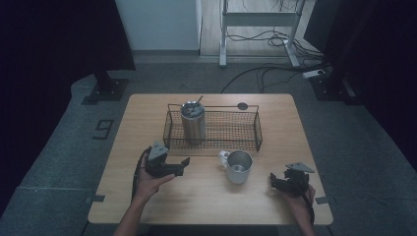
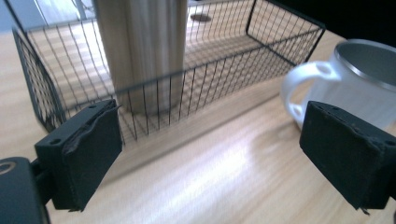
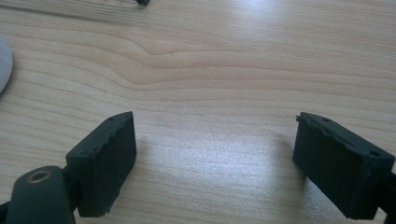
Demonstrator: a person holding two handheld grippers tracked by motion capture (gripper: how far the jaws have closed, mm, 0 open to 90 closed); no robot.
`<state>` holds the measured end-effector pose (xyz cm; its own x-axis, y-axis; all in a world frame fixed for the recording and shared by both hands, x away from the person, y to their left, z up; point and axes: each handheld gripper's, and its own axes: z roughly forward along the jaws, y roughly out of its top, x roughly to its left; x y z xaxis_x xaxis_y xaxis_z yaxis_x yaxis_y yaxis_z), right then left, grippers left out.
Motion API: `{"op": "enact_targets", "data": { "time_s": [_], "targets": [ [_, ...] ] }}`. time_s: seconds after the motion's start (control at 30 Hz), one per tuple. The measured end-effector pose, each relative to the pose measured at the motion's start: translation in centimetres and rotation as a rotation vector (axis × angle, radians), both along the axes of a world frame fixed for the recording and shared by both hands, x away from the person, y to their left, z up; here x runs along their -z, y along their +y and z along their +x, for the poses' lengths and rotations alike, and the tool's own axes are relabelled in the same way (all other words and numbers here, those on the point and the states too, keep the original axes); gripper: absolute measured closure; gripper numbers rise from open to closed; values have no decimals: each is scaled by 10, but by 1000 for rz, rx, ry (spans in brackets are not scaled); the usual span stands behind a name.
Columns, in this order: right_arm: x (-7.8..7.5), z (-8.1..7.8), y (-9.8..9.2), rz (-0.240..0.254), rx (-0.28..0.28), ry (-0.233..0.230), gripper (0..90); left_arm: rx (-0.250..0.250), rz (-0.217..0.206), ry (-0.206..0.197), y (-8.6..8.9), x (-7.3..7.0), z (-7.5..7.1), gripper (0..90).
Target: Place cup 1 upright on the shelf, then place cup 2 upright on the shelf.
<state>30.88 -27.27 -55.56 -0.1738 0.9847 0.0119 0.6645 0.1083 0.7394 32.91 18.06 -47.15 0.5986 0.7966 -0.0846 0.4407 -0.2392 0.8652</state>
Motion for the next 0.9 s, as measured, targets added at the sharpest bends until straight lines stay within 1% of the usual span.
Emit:
{"op": "enact_targets", "data": {
  "time_s": [0.1, 0.27, 0.33, 0.37, 0.4, 0.47, 0.6, 0.73, 0.8, 0.87, 0.9],
  "targets": [
    [0, 0, 0, 0, 0, 0, 130, -14, -7, 24, 5, 6, -5, 67],
    [0, 0, 0, 0, 0, 0, 130, -22, -27, 49, 11, 14, -11, 88],
    [0, 0, 0, 0, 0, 0, 130, -23, -22, 61, 12, 19, -12, 97],
    [0, 0, 0, 0, -1, 0, 130, -23, -11, 71, 12, 22, -12, 97],
    [0, 0, 0, 0, 0, 0, 130, -25, -5, 73, 13, 23, -12, 98],
    [0, 0, 0, 0, 0, 0, 131, -34, -7, 75, 14, 25, -12, 108],
    [0, 0, 0, 2, 0, 0, 131, -48, -3, 81, 16, 31, -17, 113],
    [0, 0, 0, 2, 2, -1, 133, -56, 0, 80, 17, 33, -19, 113],
    [-1, -1, 0, -4, 9, -13, 140, -67, 1, 70, 17, 33, -20, 113],
    [-2, -4, -1, -11, 13, -40, 152, -63, 2, 68, 16, 34, -20, 113],
    [-2, -5, -1, -3, 12, -47, 152, -63, 2, 68, 16, 34, -20, 113]
  ]
}}
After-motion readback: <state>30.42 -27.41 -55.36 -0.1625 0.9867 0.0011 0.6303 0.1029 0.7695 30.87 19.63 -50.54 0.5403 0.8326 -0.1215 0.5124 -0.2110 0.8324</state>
